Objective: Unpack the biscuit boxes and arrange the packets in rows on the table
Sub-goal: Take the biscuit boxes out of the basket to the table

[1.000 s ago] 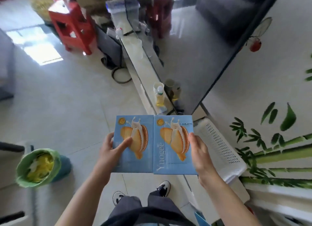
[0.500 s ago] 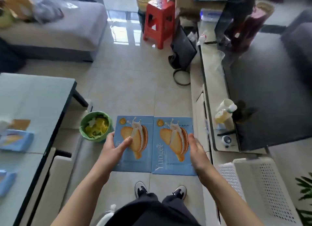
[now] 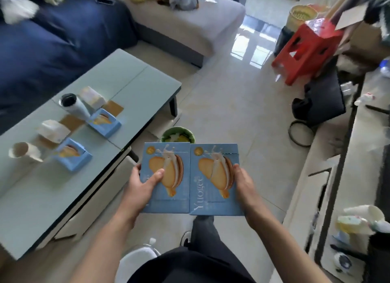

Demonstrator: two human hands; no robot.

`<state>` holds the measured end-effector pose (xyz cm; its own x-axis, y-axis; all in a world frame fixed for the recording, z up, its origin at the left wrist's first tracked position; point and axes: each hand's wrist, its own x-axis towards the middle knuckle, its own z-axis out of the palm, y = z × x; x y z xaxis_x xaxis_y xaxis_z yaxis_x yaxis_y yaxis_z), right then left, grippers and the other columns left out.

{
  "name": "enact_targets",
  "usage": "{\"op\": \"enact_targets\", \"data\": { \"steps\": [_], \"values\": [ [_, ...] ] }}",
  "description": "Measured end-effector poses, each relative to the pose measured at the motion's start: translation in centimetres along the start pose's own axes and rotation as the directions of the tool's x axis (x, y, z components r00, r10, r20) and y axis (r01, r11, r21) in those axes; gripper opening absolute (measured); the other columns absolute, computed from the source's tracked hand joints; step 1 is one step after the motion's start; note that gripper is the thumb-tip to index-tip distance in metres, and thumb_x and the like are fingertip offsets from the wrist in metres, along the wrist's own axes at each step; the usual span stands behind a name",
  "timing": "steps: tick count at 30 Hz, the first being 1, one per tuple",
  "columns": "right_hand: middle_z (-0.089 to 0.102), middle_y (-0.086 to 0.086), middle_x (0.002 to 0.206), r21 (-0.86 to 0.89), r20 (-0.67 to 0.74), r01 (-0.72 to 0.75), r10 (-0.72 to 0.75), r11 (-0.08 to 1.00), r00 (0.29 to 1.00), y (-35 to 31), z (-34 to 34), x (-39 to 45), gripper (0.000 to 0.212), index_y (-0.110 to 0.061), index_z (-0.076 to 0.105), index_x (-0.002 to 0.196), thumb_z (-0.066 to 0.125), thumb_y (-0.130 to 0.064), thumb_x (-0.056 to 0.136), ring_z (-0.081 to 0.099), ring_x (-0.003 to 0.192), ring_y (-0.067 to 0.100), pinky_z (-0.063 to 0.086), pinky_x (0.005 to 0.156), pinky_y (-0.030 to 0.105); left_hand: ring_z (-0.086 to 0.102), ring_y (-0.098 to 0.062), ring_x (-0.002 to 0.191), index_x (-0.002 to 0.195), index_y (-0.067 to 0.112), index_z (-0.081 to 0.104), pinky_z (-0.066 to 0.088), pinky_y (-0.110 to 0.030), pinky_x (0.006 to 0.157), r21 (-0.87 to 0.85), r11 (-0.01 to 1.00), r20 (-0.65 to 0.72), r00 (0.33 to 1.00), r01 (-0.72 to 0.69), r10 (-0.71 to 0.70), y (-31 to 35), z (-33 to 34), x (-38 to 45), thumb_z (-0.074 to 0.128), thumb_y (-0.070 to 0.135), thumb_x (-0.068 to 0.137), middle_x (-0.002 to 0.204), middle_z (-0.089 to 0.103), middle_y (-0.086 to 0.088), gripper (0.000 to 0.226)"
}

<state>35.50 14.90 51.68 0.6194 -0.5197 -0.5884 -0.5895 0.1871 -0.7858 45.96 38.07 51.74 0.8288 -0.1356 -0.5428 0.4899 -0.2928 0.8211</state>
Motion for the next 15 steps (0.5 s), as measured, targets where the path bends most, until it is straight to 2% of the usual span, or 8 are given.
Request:
{"op": "enact_targets", "data": {
  "steps": [3,6,8,10,14,15],
  "values": [
    [0.069,-0.002,0.092,-0.084,0.053,0.029,-0.025,0.996,0.998,-1.8,2.3,3.0,0.043,-0.022,0.061,0.097,0.036,-0.057,0.097,0.067,0.080,0.008,0.051,0.070,0.033,0.071,-0.019,0.094,0.114,0.023,0.055,0.056,-0.043,0.085,-0.080,0.997,-0.079,0.997,0.016,-0.022,0.4,-1.3,1.7,0.076,0.040,0.079,0.102,0.073,0.002,0.043],
    [0.068,0.003,0.096,-0.128,0.140,0.046,-0.028,0.991,0.990,-4.1,4.5,6.0,0.044,-0.019,0.061,0.098,0.036,-0.056,0.098,0.064,0.084,0.012,0.051,0.074,0.034,0.072,-0.018,0.089,0.108,0.020,0.057,0.057,-0.040,0.079,-0.151,0.988,-0.170,0.984,0.019,-0.045,1.3,-2.2,3.4,0.076,0.035,0.080,0.098,0.074,0.001,0.038],
    [0.066,0.000,0.096,-0.157,0.196,0.060,-0.029,0.986,0.980,-6.1,6.1,7.9,0.041,-0.022,0.062,0.096,0.036,-0.054,0.098,0.063,0.084,0.011,0.048,0.069,0.030,0.072,-0.016,0.085,0.108,0.019,0.057,0.056,-0.035,0.073,-0.177,0.984,-0.233,0.971,0.012,-0.053,1.9,-2.9,4.6,0.076,0.035,0.080,0.098,0.074,0.000,0.038],
    [0.065,-0.001,0.093,-0.190,0.249,0.090,-0.040,0.978,0.968,-8.2,7.8,9.9,0.040,-0.022,0.061,0.094,0.036,-0.053,0.099,0.063,0.082,0.010,0.046,0.065,0.028,0.071,-0.016,0.087,0.109,0.019,0.056,0.056,-0.036,0.074,-0.192,0.981,-0.289,0.955,0.015,-0.071,2.4,-3.6,5.7,0.075,0.038,0.080,0.100,0.074,0.000,0.039],
    [0.070,-0.016,0.073,-0.236,0.393,0.185,-0.080,0.954,0.916,-11.7,11.4,13.0,0.039,-0.029,0.067,0.090,0.034,-0.046,0.102,0.065,0.065,-0.003,0.048,0.051,0.015,0.070,-0.013,0.089,0.108,0.021,0.057,0.052,-0.031,0.070,-0.246,0.969,-0.402,0.909,0.007,-0.109,3.1,-5.0,7.4,0.075,0.040,0.080,0.101,0.072,0.003,0.038],
    [0.071,-0.014,0.074,-0.252,0.422,0.193,-0.072,0.948,0.904,-12.2,12.1,13.5,0.039,-0.033,0.069,0.090,0.033,-0.045,0.102,0.066,0.066,-0.001,0.049,0.051,0.017,0.069,-0.012,0.089,0.107,0.022,0.057,0.051,-0.029,0.068,-0.253,0.967,-0.420,0.900,0.004,-0.114,3.2,-5.2,7.6,0.074,0.040,0.080,0.100,0.072,0.003,0.037]
  ]
}}
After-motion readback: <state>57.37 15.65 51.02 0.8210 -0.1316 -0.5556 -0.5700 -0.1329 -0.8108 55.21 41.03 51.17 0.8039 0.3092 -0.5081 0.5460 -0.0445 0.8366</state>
